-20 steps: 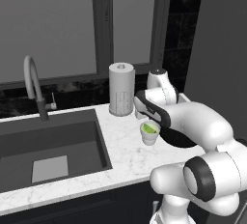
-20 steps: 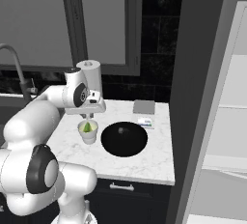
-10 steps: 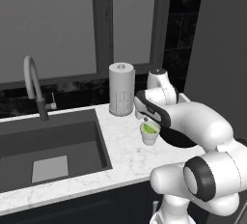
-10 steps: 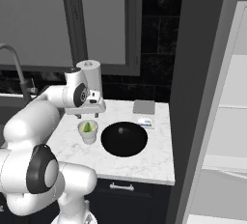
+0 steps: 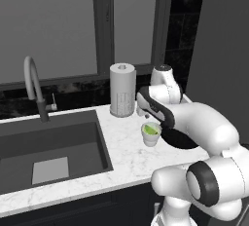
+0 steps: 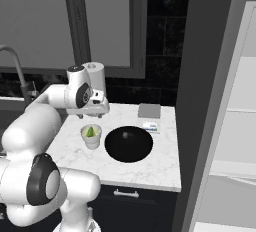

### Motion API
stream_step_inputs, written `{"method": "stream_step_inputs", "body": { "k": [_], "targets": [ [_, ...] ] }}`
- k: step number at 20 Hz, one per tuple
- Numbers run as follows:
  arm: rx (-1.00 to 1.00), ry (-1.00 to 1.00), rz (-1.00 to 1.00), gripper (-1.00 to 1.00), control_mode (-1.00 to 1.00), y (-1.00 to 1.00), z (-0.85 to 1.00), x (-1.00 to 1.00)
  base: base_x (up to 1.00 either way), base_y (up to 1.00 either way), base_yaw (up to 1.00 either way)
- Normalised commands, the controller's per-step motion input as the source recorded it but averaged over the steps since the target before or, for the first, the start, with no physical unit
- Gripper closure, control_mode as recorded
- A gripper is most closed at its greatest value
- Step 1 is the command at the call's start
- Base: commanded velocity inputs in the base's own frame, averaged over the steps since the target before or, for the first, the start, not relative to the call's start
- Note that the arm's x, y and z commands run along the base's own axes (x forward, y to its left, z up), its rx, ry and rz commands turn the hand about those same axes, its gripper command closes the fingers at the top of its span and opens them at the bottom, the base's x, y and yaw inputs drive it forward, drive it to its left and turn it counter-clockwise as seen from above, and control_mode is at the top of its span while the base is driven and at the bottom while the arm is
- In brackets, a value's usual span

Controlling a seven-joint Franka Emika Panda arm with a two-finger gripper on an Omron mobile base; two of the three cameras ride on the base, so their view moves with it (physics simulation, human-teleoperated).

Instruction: Grab a lemon wedge from the fridge and one ice cube from the ice bowl, and put them in the glass of lemonade.

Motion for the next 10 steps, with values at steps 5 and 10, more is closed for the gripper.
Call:
{"method": "stream_step_inputs", "body": {
  "k": [5, 10],
  "targets": [
    [0.08, -0.09, 0.00, -1.00, -1.00, 0.00, 0.42, -0.06, 0.00, 0.00, 0.00],
    [0.08, -0.14, 0.00, -1.00, -1.00, 0.00, 0.32, -0.35, 0.00, 0.00, 0.00]
  ]
}}
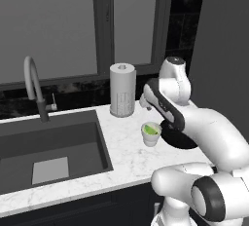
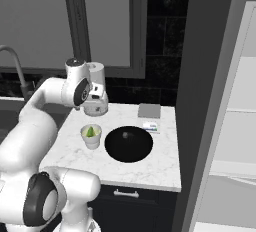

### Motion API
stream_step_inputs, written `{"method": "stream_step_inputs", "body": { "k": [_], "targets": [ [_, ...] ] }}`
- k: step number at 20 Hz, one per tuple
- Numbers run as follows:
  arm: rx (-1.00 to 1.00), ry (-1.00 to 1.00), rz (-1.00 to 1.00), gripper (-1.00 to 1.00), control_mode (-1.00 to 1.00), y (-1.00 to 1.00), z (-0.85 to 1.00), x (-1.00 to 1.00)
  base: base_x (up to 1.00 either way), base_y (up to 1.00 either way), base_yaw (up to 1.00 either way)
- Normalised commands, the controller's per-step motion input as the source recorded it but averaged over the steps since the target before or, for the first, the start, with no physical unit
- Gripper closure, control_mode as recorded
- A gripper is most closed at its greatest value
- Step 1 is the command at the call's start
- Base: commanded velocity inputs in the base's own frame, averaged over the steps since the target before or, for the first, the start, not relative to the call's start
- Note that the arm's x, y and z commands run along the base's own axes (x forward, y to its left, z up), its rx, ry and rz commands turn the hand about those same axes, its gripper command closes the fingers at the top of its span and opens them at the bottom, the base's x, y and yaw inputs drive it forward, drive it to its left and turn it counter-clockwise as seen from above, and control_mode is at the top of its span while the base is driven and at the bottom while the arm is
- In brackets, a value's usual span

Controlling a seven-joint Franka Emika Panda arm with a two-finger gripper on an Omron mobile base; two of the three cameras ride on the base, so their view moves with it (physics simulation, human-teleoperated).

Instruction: Grab a lemon wedge from the fridge and one ice cube from the ice bowl, and put them in the glass of lemonade.

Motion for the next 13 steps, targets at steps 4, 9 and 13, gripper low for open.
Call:
{"method": "stream_step_inputs", "body": {
  "k": [4, 9, 13],
  "targets": [
    [0.09, -0.17, 0.00, -1.00, -1.00, 0.00, 0.34, -0.58, 0.00, 0.00, 0.00],
    [0.08, -0.07, 0.00, -1.00, -1.00, 0.01, 0.32, -0.76, 0.00, 0.00, 0.00],
    [0.11, -0.01, 0.00, -1.00, -1.00, 0.04, 0.34, -1.00, 0.00, 0.00, 0.00]
  ]
}}
